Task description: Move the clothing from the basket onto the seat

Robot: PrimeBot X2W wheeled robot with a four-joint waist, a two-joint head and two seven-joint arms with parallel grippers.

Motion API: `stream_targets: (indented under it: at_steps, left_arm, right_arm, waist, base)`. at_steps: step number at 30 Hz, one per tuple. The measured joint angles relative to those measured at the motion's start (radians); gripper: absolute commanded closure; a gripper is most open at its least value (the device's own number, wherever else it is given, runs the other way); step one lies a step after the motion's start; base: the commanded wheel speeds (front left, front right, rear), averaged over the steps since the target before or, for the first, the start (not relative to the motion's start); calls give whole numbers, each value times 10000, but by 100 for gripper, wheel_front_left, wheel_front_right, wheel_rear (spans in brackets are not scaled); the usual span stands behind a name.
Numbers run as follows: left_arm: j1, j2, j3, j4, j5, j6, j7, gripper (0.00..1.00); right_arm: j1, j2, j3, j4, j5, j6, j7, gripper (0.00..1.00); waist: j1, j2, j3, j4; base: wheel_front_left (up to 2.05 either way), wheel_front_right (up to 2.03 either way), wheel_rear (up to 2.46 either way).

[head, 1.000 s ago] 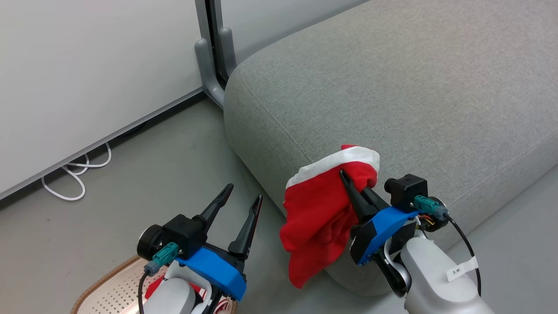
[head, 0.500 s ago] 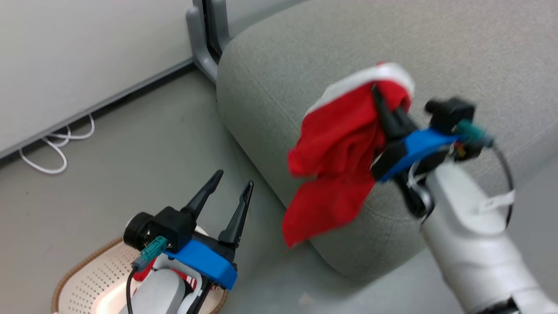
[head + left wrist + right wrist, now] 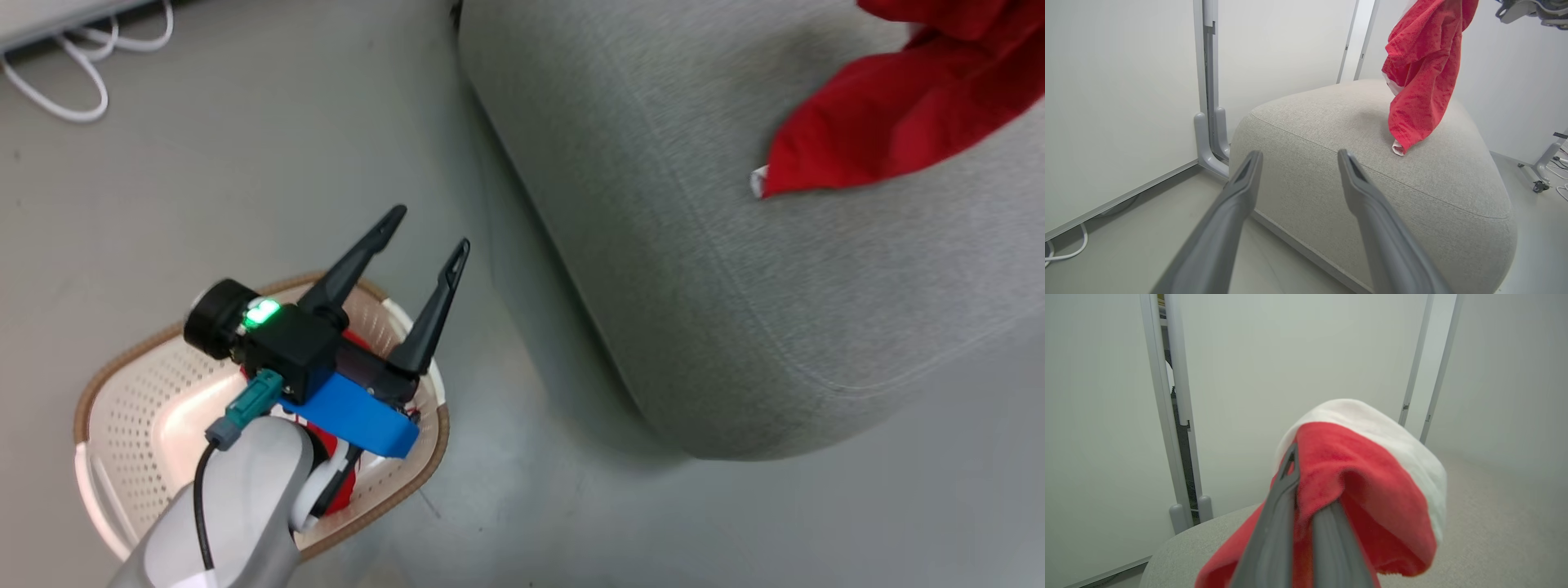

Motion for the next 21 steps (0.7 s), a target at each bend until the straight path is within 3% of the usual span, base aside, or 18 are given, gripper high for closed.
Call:
stream_targets:
  at_steps: [11,21]
  left_arm:
    - [-640,456,174,-815,362,0,2,0]
    - [-655,397,230,-734,424,0,2,0]
  right_arm:
    - [377,299,-1582,729,-1206,2,0,100]
    - [610,548,-2234,888,-1756,2,0,100]
  waist:
    - [1,0,1874,876]
    - [0,0,2005,1176]
  base:
    - [0,0,0]
    - [0,0,0]
